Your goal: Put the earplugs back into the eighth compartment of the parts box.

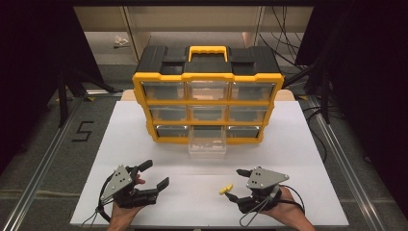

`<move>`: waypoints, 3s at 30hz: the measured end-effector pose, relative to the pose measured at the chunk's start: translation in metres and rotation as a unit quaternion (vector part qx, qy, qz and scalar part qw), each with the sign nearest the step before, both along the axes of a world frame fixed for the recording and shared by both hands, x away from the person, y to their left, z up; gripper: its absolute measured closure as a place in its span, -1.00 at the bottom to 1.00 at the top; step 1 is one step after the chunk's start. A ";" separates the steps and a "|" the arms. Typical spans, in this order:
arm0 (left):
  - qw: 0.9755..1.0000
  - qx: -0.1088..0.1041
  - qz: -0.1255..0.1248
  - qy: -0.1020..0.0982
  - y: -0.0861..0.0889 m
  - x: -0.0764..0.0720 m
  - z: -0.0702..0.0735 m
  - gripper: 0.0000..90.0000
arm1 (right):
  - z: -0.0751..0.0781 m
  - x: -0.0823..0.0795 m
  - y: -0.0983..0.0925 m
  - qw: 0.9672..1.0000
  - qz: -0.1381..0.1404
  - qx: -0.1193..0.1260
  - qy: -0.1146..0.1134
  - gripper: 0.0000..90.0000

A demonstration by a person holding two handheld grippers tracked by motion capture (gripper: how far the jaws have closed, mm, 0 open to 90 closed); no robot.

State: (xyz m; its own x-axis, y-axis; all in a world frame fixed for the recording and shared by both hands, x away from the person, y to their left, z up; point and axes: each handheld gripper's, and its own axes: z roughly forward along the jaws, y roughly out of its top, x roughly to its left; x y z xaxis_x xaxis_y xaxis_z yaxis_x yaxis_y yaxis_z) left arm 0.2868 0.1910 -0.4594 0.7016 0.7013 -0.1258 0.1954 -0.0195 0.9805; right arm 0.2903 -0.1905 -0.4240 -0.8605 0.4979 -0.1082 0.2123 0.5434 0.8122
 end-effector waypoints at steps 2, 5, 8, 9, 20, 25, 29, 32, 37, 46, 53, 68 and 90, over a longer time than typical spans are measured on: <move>1.000 0.000 0.000 0.000 0.000 0.000 0.000 -0.65 | 0.000 0.002 0.002 1.000 0.001 -0.007 0.005 -0.45; 1.000 -0.001 0.001 0.000 0.000 0.000 0.000 -0.65 | 0.000 0.008 0.007 0.999 0.007 -0.029 0.014 -0.43; 1.000 0.000 0.001 -0.001 0.000 0.000 0.000 -0.65 | 0.000 0.013 0.015 0.998 0.020 -0.051 0.027 -0.40; 1.000 0.000 0.000 -0.001 0.000 0.000 0.000 -0.65 | -0.001 0.015 0.018 0.997 0.025 -0.062 0.028 -0.37; 1.000 0.003 -0.001 -0.001 -0.001 0.000 0.000 -0.65 | -0.017 0.031 0.034 0.984 0.053 -0.154 0.074 -0.13; 1.000 0.003 -0.002 -0.001 -0.001 0.000 0.000 -0.65 | -0.020 0.036 0.038 0.981 0.062 -0.169 0.076 -0.08; 1.000 0.003 -0.002 -0.001 -0.001 0.000 0.000 -0.65 | -0.023 0.040 0.045 0.977 0.071 -0.182 0.081 0.01; 1.000 0.003 -0.002 -0.001 -0.001 0.000 0.000 -0.65 | -0.025 0.043 0.051 0.974 0.078 -0.194 0.089 0.10; 1.000 0.003 -0.003 -0.001 0.000 0.000 0.000 -0.65 | -0.031 0.048 0.060 0.966 0.084 -0.224 0.102 0.26; 1.000 0.004 -0.003 0.000 -0.001 0.000 -0.001 -0.65 | -0.041 0.054 0.061 0.958 0.089 -0.245 0.117 0.52; 1.000 0.005 -0.001 0.002 -0.001 0.000 -0.001 -0.65 | -0.041 0.056 0.060 0.958 0.092 -0.243 0.124 0.80; 1.000 0.005 0.000 0.001 -0.001 0.000 -0.001 -0.65 | -0.019 0.058 0.050 0.976 0.077 -0.185 0.082 0.86; 1.000 0.005 0.003 -0.002 0.000 0.000 0.000 -0.65 | 0.007 0.062 0.046 0.992 0.044 -0.111 0.042 0.86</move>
